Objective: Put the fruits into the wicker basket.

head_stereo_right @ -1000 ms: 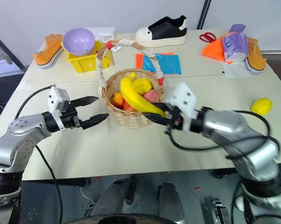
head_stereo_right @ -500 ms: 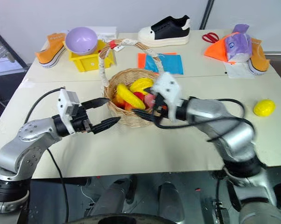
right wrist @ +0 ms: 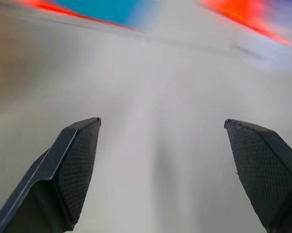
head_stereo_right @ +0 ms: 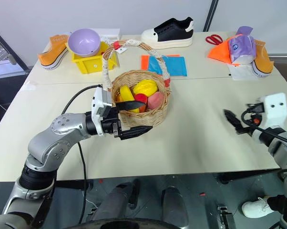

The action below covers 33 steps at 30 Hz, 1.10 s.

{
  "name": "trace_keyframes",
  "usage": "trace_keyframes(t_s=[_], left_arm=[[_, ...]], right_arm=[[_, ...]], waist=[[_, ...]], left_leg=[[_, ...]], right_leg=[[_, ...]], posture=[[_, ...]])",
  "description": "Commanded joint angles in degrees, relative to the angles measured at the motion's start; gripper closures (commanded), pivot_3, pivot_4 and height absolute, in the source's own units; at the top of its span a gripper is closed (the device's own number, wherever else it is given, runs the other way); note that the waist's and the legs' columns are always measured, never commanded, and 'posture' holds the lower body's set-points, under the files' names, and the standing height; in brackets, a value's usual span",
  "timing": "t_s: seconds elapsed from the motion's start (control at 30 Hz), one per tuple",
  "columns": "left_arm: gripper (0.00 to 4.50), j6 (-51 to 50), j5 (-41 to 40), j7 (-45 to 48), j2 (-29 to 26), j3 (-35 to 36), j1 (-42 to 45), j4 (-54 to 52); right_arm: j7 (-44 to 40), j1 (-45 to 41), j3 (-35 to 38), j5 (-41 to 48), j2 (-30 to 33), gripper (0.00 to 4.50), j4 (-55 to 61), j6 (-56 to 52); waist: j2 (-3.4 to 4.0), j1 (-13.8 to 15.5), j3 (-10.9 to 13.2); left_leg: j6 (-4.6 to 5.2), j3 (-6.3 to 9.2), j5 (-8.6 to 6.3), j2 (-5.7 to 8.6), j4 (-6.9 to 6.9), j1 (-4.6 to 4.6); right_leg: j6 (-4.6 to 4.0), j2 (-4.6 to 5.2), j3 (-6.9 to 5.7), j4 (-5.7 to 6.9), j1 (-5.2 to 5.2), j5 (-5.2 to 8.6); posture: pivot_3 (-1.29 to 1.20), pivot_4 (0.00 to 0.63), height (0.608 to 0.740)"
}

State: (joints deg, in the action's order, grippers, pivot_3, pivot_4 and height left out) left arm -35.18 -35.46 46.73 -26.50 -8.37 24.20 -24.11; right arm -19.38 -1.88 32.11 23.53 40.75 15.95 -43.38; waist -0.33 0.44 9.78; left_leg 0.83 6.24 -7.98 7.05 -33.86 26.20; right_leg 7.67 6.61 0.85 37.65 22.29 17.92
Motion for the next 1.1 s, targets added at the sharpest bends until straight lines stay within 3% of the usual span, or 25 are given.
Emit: trace_keyframes(t_s=[0.03,0.43,0.7,0.8,0.9,1.03,1.1], left_arm=[[0.00,1.4,0.3,0.8,0.3,-0.3,0.8,-0.9],[0.00,0.8,0.1,-1.2,1.1,-0.4,-0.5,-3.9],[0.00,0.6,-0.1,-2.2,1.4,-0.7,-0.9,-4.8],[0.00,0.6,-0.1,-2.3,1.4,-0.8,-1.0,-4.8],[0.00,0.7,-0.1,-2.4,1.5,-0.8,-1.0,-4.8],[0.00,1.0,0.3,-2.3,1.2,-0.6,-1.4,-4.4],[0.00,1.3,0.8,-2.2,0.1,0.5,-2.0,-3.9]], right_arm=[[6.4,-4.2,0.0,-5.9,-0.7,0.23,-7.4,5.6],[12.3,-22.1,-2.0,-11.1,0.4,0.23,-40.3,16.2],[14.9,-29.0,-2.2,-11.7,0.9,0.23,-53.3,19.9],[15.0,-30.4,-1.8,-11.1,0.8,1.08,-55.9,22.1],[14.7,-30.5,-2.0,-11.1,1.1,2.32,-56.3,22.8],[11.8,-27.6,-3.5,-11.0,0.6,2.36,-49.9,22.7],[5.8,-23.2,-6.4,-10.0,0.4,2.36,-39.0,22.3]], waist=[[0.05,0.0,0.0],[0.12,-0.1,0.0],[0.13,-0.2,0.0],[0.14,-0.3,0.0],[0.14,-0.4,0.0],[0.15,-0.8,0.0],[0.18,-1.0,0.0]], left_leg=[[0.00,-0.01,0.00,0.00,0.00,0.01],[0.01,-0.03,0.02,0.01,-0.05,-0.02],[0.01,-0.03,0.02,0.01,-0.07,-0.03],[0.01,-0.04,0.02,0.01,-0.07,-0.04],[0.01,-0.04,0.02,0.01,-0.07,-0.04],[0.01,-0.04,0.02,0.01,-0.07,-0.05],[0.01,-0.04,0.02,0.02,-0.06,-0.05]], right_leg=[[0.06,0.00,0.01,0.04,0.03,-0.03],[0.12,-0.08,0.01,0.08,-0.04,-0.06],[0.13,-0.12,0.02,0.15,-0.04,-0.07],[0.14,-0.16,0.02,0.19,-0.03,-0.08],[0.15,-0.16,0.02,0.21,-0.02,-0.08],[0.15,-0.16,0.02,0.23,-0.03,-0.08],[0.17,-0.14,0.04,0.27,-0.01,-0.07]], posture=[[0.00,0.150,0.740],[0.00,0.150,0.740],[0.00,0.150,0.740],[0.00,0.150,0.740],[0.00,0.150,0.740],[0.00,0.150,0.740],[0.00,0.150,0.740]])
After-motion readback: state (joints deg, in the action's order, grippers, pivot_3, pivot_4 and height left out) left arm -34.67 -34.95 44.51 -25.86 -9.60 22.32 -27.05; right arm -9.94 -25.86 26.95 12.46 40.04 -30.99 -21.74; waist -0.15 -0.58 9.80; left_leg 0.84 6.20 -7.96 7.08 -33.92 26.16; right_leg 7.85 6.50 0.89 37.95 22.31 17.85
